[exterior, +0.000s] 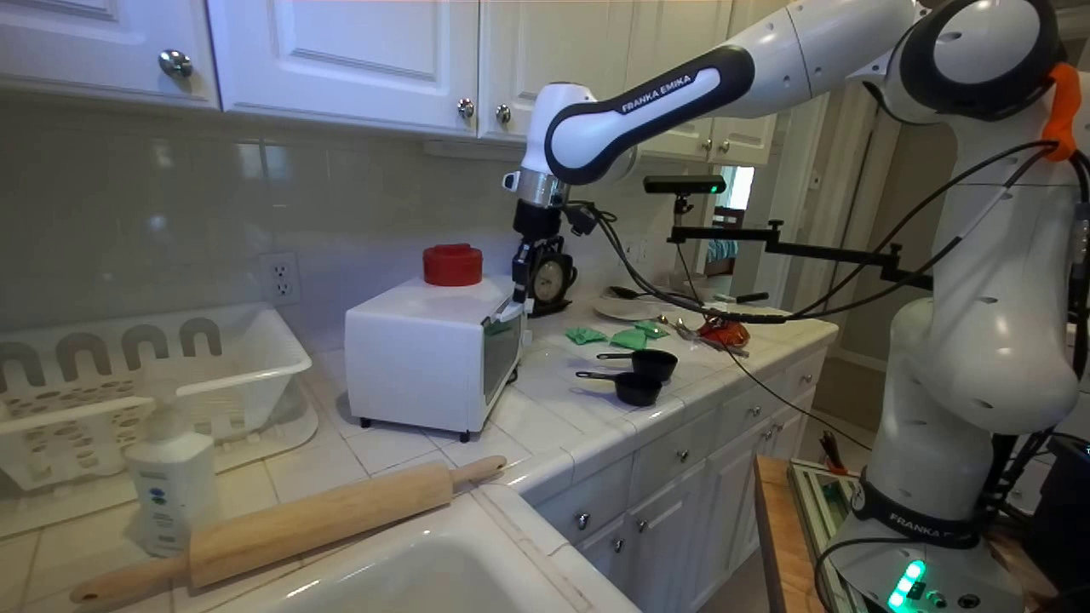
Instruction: Open the door on the toaster oven.
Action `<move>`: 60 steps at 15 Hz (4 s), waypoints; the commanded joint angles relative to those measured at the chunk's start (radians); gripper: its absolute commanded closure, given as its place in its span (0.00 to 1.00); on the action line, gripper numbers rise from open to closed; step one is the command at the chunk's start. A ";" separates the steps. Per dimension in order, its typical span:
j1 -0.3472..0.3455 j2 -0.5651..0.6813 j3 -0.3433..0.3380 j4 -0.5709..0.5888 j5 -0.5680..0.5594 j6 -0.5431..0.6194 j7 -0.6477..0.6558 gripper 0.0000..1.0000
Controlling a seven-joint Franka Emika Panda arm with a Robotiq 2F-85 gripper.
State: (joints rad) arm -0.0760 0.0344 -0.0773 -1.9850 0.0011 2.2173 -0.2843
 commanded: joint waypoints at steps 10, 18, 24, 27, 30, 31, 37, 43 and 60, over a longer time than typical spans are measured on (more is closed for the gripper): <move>-0.022 -0.060 -0.022 -0.112 0.034 -0.026 -0.033 1.00; -0.028 -0.086 -0.054 -0.202 0.081 0.000 -0.057 1.00; -0.030 -0.079 -0.077 -0.257 0.092 0.039 -0.099 1.00; -0.035 -0.061 -0.088 -0.281 0.110 0.062 -0.137 1.00; -0.040 -0.029 -0.096 -0.297 0.137 0.090 -0.179 1.00; -0.044 -0.014 -0.097 -0.299 0.150 0.100 -0.195 1.00; -0.074 0.070 -0.082 -0.288 0.232 0.145 -0.285 1.00; -0.092 0.060 -0.072 -0.310 0.208 0.157 -0.268 1.00; -0.100 -0.337 -0.064 -0.488 -0.101 0.027 0.038 1.00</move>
State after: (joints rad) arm -0.1757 -0.1439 -0.1622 -2.4301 0.0252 2.3417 -0.3696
